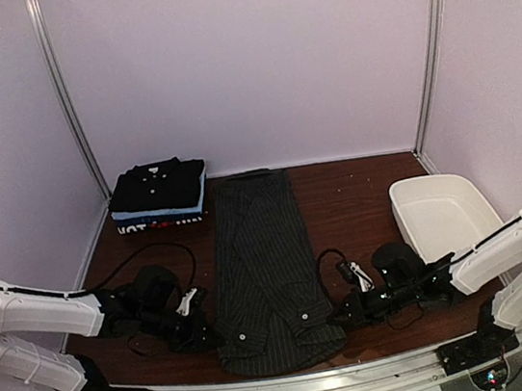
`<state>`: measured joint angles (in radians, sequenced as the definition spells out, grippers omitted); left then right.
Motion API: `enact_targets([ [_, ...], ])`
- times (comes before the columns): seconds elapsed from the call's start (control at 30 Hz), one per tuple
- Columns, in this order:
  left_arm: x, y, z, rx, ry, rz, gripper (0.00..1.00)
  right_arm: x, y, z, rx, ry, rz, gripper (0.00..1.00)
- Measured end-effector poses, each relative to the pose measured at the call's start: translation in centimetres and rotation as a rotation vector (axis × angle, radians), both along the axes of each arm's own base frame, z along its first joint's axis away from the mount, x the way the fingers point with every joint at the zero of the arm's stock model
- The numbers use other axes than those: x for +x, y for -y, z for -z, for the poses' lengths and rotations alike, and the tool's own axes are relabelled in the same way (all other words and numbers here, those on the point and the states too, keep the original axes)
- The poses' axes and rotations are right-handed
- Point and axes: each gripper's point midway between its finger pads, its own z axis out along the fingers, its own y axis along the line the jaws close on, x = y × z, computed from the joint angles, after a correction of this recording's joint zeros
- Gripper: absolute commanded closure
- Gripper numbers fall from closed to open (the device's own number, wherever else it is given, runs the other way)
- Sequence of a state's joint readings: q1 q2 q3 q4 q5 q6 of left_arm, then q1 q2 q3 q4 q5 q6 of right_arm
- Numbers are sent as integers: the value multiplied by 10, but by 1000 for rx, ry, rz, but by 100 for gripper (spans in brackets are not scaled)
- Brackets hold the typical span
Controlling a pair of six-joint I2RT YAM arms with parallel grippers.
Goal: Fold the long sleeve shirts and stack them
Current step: Pick up the rectangle-folded shirt from the center of the board, then fold the rectangle-folded shirt at the center of the board.
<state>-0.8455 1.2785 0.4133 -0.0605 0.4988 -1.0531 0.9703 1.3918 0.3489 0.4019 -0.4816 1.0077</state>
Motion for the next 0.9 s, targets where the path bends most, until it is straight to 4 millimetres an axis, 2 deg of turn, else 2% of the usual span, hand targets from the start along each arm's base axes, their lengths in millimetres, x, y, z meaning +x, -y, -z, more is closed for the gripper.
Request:
enact_targets([
  [0.13, 0, 2, -5, -5, -10, 8, 100, 6, -8, -20, 42, 19, 9, 100],
  [0.23, 7, 11, -20, -40, 1, 10, 100, 15, -18, -37, 70, 44, 19, 100],
  [0.33, 25, 18, -40, -98, 18, -10, 100, 28, -28, -56, 107, 73, 34, 100],
  [0.43, 52, 18, -60, -160, 35, -66, 100, 48, -35, -69, 134, 94, 63, 100],
  [0.57, 96, 14, -69, -214, 40, -151, 100, 92, -41, -77, 145, 118, 130, 100],
  [0.7, 147, 8, -64, -230, 34, -234, 100, 152, -39, -81, 165, 148, 220, 100],
  [0.83, 206, 4, -51, -234, 38, -306, 100, 210, -34, -74, 182, 152, 285, 100],
  [0.9, 220, 1, -46, -230, 38, -327, 100, 232, -33, -64, 181, 145, 304, 100],
])
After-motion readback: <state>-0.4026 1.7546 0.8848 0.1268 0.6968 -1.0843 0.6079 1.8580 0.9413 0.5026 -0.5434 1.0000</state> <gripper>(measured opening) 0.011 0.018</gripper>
